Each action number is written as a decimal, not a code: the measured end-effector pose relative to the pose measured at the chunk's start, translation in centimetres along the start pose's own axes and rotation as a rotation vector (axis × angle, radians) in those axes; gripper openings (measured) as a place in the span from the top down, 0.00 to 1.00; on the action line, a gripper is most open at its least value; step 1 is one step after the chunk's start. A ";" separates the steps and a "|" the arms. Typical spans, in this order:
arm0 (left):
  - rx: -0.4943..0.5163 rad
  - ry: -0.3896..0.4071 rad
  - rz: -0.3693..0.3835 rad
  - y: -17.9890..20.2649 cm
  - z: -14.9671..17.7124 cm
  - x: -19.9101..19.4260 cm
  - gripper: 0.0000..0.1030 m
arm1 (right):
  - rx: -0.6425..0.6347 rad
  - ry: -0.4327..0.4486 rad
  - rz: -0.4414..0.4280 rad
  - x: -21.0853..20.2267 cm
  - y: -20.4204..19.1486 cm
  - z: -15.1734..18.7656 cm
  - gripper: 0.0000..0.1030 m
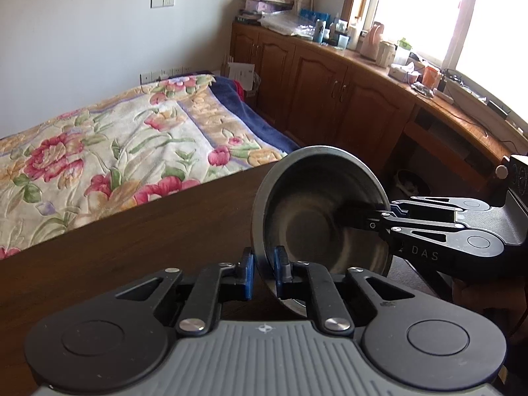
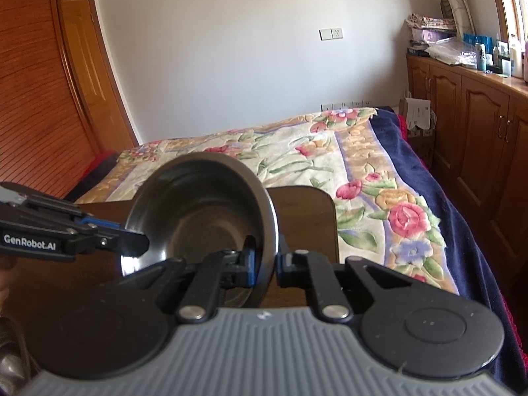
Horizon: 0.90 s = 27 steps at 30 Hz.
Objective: Organize plates and bowls
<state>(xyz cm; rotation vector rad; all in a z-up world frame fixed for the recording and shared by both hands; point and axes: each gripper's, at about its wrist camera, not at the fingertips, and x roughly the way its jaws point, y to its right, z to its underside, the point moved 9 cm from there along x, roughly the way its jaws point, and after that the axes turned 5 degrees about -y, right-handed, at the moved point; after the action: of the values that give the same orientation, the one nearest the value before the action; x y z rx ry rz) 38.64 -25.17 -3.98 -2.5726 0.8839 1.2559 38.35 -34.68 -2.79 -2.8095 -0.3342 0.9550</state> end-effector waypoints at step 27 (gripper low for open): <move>0.059 0.141 0.006 1.8 1.7 -10.4 0.88 | -0.098 0.113 0.008 -6.7 -4.9 -1.6 0.88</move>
<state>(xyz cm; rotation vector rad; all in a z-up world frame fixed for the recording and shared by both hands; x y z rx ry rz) 31.54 -21.36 3.06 -2.6399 0.9401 1.0438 33.39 -31.83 3.44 -2.9407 -0.3643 0.7986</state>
